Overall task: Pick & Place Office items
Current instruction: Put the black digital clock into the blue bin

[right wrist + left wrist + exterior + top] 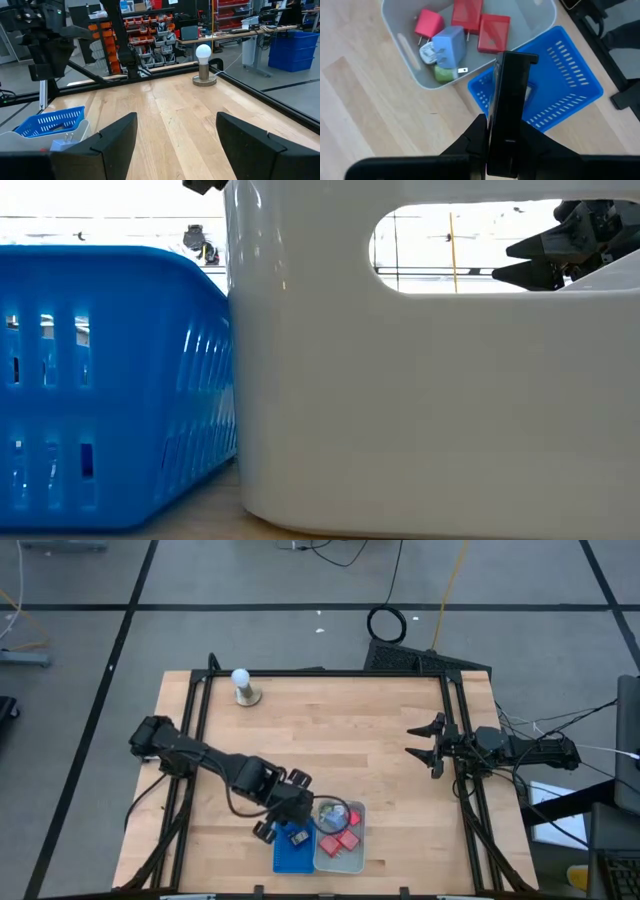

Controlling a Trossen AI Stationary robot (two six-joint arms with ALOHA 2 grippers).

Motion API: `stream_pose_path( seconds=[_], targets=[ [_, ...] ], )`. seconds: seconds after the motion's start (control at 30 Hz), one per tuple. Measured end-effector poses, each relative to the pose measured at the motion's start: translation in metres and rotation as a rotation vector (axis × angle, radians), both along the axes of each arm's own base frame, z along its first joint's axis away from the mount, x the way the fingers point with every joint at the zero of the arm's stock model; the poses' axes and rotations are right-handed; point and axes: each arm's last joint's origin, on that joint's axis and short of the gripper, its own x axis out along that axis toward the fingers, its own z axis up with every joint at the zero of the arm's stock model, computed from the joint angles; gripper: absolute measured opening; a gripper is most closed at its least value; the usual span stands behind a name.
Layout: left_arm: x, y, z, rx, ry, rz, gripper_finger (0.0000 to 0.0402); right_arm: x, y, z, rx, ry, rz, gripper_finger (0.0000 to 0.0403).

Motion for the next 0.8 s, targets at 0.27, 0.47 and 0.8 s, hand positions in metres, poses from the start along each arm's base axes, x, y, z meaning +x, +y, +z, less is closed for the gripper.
stream_pose_path(
  seconds=[0.27, 0.47, 0.8],
  targets=[
    [-0.003, -0.015, -0.032, -0.011, 0.006, -0.008, 0.0054, 0.000, 0.000, 0.000, 0.000, 0.000, 0.000, 0.0265],
    [-0.006, -0.024, -0.052, -0.035, 0.003, 0.010, 0.0054, 0.000, 0.000, 0.000, 0.000, 0.000, 0.000, 0.0265],
    [-0.007, -0.025, -0.076, -0.069, -0.024, 0.045, 0.0054, 0.000, 0.000, 0.000, 0.000, 0.000, 0.000, 0.0265]
  ],
)
